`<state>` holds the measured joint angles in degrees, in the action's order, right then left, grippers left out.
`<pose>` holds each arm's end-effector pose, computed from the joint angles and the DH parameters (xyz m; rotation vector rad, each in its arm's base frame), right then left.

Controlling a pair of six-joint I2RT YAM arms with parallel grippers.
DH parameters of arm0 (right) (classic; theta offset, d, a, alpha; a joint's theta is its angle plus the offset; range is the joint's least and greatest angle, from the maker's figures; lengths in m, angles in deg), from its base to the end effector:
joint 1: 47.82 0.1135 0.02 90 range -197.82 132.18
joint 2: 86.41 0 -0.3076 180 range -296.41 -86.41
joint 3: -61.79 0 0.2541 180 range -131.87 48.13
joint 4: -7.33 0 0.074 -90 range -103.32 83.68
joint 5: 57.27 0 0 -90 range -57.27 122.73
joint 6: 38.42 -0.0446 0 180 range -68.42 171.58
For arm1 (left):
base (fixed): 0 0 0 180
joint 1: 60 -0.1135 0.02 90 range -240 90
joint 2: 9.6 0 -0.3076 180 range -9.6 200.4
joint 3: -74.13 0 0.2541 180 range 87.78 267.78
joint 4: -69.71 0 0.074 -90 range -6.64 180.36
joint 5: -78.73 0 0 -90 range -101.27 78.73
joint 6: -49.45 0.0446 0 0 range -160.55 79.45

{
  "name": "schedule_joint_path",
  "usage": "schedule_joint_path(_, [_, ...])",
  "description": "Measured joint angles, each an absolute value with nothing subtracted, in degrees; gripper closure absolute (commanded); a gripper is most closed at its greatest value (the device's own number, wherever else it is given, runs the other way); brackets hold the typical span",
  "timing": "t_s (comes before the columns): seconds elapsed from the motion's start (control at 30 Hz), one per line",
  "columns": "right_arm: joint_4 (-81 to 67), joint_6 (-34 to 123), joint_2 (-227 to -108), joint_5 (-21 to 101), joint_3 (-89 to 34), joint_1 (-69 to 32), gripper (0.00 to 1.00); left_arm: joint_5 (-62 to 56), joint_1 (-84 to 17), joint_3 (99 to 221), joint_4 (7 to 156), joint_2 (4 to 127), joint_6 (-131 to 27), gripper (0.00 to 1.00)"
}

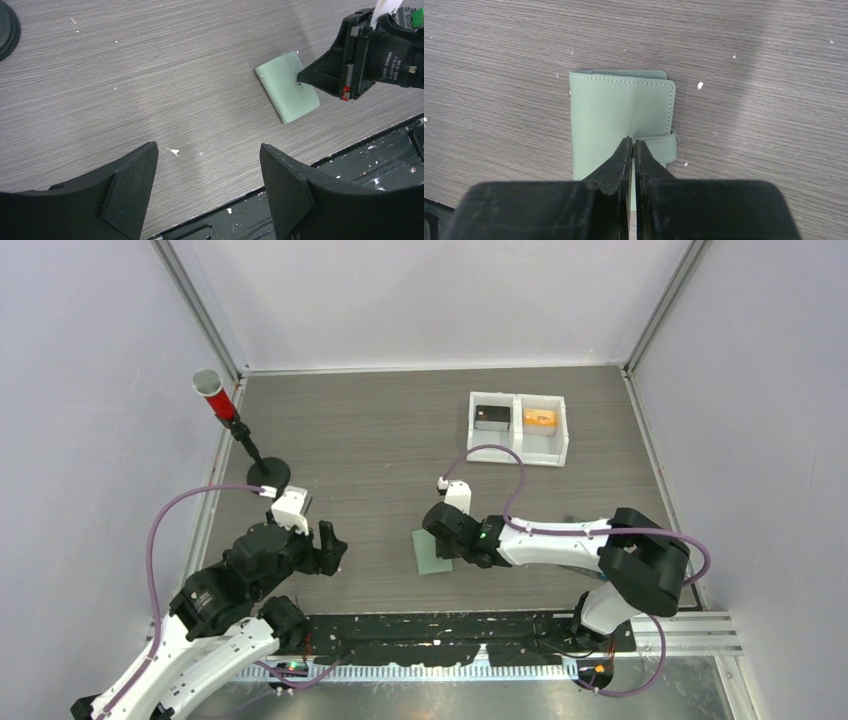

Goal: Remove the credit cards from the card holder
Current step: Open the card holder at the center of the board.

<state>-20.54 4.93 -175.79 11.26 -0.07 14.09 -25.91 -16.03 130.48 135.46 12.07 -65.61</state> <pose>0.1592 0.2637 0.2086 -0.1835 2.4690 0.3516 0.0391 -0.0220 0.3112 0.1966 2.1175 -0.4545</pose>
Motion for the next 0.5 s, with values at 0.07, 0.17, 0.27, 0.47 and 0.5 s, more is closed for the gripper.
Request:
schedule_joint_path(0.07, [-19.49, 4.95, -174.39, 11.67, 1.35, 14.09, 0.95, -26.1, -16.03, 130.48, 135.46, 12.07, -65.63, 0.23])
schedule_joint_path(0.17, [-18.07, 5.3, -172.12, 12.68, 3.36, 14.11, 0.95, -26.28, -16.03, 130.48, 135.46, 12.22, -65.79, 0.23])
schedule_joint_path(0.27, [-16.63, 5.82, -169.82, 13.9, 4.91, 14.11, 0.95, -26.26, -16.03, 130.48, 135.48, 12.75, -66.27, 0.23])
schedule_joint_path(0.47, [-11.4, 7.13, -164.66, 18.12, 8.03, 14.11, 0.95, -24.14, -16.03, 130.0, 134.71, 16.64, -69.5, 0.24])
schedule_joint_path(0.5, [-10.44, 7.29, -164.16, 18.93, 8.41, 14.11, 0.95, -23.44, -16.03, 129.76, 134.26, 17.62, -70.14, 0.24])
